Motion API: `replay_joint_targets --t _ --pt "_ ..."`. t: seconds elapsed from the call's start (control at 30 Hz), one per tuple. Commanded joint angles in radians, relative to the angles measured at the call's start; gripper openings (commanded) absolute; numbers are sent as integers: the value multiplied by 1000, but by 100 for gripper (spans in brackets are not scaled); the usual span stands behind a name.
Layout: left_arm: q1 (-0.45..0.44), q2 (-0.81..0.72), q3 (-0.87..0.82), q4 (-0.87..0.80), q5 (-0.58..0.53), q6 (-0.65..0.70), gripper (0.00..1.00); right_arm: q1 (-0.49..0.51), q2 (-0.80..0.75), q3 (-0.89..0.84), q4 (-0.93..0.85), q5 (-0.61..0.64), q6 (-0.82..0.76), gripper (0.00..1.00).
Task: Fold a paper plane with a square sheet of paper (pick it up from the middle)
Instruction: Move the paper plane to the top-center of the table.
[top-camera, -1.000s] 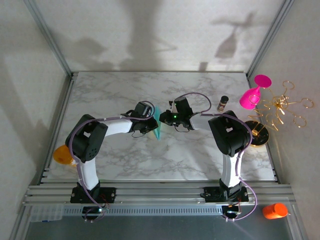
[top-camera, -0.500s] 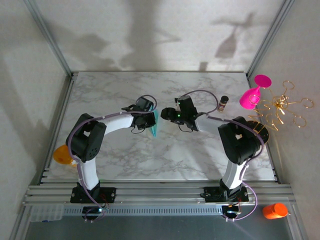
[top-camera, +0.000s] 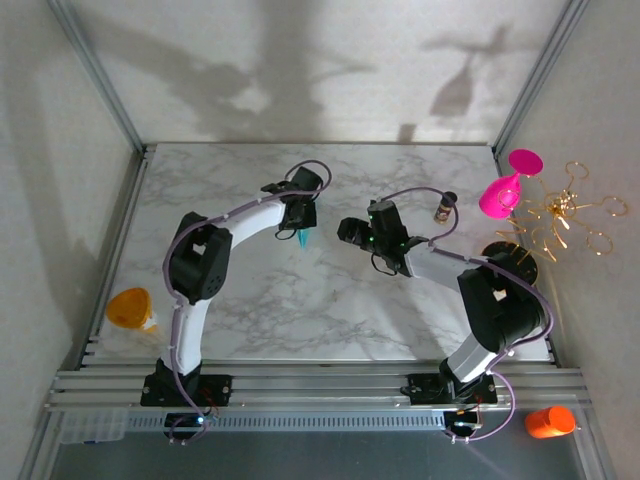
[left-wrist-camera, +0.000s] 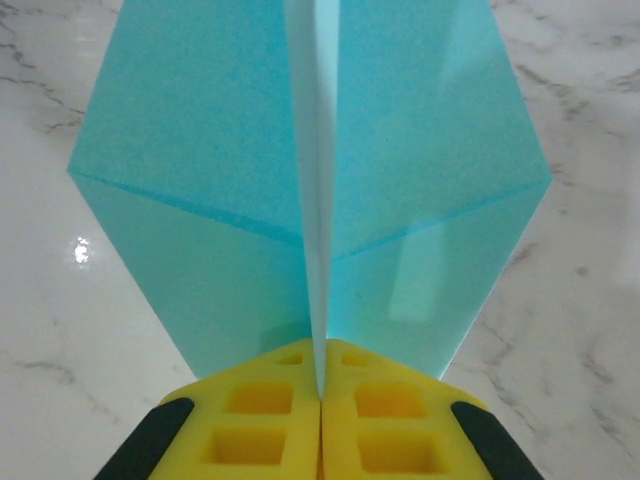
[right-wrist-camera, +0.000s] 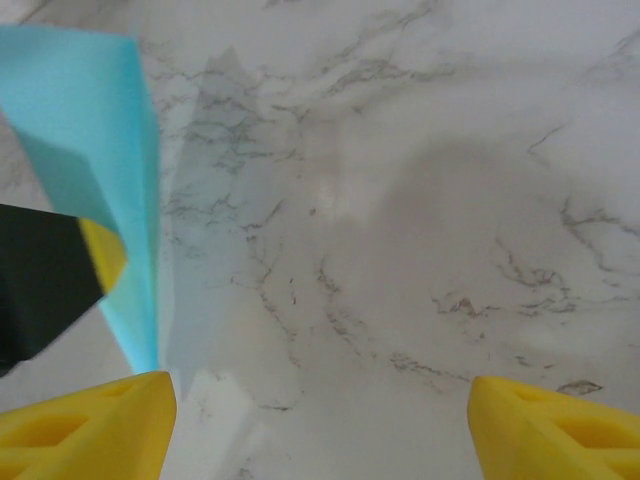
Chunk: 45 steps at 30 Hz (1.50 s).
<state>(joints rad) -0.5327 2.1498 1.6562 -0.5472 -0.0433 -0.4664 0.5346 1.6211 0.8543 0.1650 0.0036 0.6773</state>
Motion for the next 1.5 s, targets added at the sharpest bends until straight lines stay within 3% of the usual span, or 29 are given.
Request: replay_joint_targets --t 0.0,0.27,0.7,0.93,1.47 --pt "8 41 62 -95 -29 6 8 -3 -27 -12 -5 38 14 77" --pt "5 74 64 -78 1 -29 20 -3 -20 -14 7 4 21 76" --pt "-3 103 59 -67 13 -38 20 -4 -5 -8 8 -14 27 75" --pt "-6 121 59 -60 7 -44 26 -4 0 -3 2 -17 27 75" --pt "-9 243 188 -85 -159 -10 31 -4 26 15 -5 -10 28 75"
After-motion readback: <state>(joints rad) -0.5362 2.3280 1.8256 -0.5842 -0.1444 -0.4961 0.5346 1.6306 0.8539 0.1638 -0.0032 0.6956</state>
